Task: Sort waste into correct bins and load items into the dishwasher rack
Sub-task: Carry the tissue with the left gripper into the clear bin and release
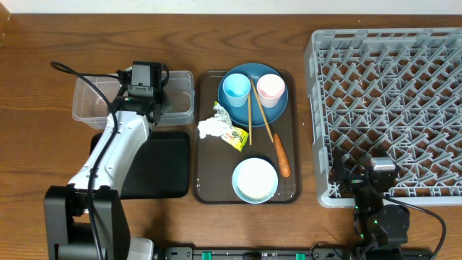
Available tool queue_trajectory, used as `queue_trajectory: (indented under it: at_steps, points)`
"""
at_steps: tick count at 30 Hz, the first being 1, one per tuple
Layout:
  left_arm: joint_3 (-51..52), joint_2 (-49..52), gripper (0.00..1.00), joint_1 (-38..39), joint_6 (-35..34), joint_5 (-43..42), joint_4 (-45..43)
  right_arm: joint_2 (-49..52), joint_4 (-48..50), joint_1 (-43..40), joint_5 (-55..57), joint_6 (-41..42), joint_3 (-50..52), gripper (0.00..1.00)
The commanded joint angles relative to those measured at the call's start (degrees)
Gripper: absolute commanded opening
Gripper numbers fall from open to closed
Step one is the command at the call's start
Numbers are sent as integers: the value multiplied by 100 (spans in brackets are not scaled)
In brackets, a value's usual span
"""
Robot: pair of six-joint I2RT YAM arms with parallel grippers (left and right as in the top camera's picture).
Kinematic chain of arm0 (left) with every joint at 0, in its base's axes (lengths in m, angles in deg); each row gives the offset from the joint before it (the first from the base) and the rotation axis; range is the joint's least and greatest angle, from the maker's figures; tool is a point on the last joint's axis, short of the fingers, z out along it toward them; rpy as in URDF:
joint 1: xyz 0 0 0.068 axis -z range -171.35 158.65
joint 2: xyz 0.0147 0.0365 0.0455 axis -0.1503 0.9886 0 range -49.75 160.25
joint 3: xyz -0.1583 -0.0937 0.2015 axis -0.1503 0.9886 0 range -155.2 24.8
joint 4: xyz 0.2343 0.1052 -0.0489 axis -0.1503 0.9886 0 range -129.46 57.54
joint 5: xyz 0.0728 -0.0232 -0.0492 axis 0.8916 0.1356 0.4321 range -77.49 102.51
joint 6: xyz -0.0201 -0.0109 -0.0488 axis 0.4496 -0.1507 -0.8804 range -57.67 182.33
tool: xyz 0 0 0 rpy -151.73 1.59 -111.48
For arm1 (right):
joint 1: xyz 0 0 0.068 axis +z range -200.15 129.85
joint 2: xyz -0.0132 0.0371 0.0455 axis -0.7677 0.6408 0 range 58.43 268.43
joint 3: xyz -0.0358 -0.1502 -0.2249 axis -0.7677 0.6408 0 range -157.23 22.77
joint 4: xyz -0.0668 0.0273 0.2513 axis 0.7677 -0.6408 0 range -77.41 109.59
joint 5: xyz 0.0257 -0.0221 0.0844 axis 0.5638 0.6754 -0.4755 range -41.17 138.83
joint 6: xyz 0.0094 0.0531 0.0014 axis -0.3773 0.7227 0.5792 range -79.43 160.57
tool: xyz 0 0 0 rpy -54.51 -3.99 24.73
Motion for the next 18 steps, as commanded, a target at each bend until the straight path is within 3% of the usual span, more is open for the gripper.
queue_trajectory:
  at_steps: [1,5,18]
  points:
    - [-83,-63,9,-31,133,-885,-28,-9,-13,-4,-11,81,15,99]
    - [-81,-63,9,-28,55,-1615,59,-9,-13,-4,-13,81,15,99]
    - [-76,-42,9,-31,7,-1615,673,-9,-13,-4,-11,81,15,99]
